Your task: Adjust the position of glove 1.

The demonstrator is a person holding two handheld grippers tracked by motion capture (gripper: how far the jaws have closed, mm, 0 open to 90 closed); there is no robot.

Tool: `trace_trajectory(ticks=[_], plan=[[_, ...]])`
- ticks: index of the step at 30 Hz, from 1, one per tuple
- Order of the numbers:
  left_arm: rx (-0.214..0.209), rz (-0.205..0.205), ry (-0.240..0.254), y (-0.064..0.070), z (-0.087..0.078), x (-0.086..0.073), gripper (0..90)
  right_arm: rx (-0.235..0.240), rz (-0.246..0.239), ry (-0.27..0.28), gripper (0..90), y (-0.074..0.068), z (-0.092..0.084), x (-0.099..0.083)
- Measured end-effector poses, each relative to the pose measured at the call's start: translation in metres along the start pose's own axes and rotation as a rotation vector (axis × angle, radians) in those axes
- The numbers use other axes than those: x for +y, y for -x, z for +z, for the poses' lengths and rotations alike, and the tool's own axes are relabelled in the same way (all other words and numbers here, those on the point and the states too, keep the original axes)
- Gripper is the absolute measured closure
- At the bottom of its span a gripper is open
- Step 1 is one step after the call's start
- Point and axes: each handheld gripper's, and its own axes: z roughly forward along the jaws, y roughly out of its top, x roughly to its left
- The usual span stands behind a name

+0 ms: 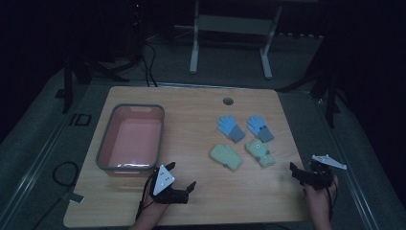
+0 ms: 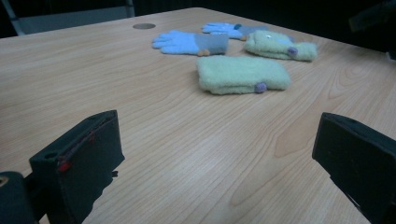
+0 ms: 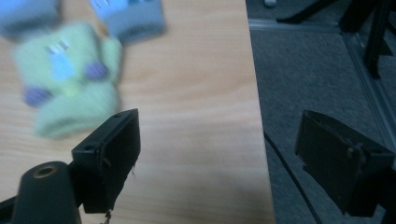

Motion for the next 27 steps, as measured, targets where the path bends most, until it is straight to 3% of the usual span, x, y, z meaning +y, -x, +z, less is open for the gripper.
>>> trace_trajectory(ticks=[3,4,6,10,19,25,27], plan=[[-0.001,0.0,0.0,0.0,0.0,0.0,1.7,-0.014,-0.035,-0.014,13.8,-0.003,-0.003,0.006],[-0.002,0.003,0.0,0.0,0.0,0.0,1.7,0.005,-0.061,0.005,13.9,-0.007,-0.006,0.012],[-0.002,0.004,0.0,0.0,0.0,0.0,1.8,0.015,-0.065,0.005,13.9,-0.008,-0.007,0.014],[-0.005,0.002,0.0,0.0,0.0,0.0,1.7,0.094,-0.089,0.003,11.7,-0.019,-0.01,0.028],[-0.008,0.0,0.005,-0.001,0.0,0.0,1.8,0.163,-0.115,0.028,11.2,-0.037,-0.012,0.046],[-0.01,0.002,0.005,-0.001,0.0,0.0,1.8,0.258,-0.162,0.021,13.7,-0.054,-0.011,0.056],[-0.012,0.001,0.005,-0.001,0.0,0.0,1.7,0.265,-0.173,0.02,14.2,-0.056,-0.01,0.057]])
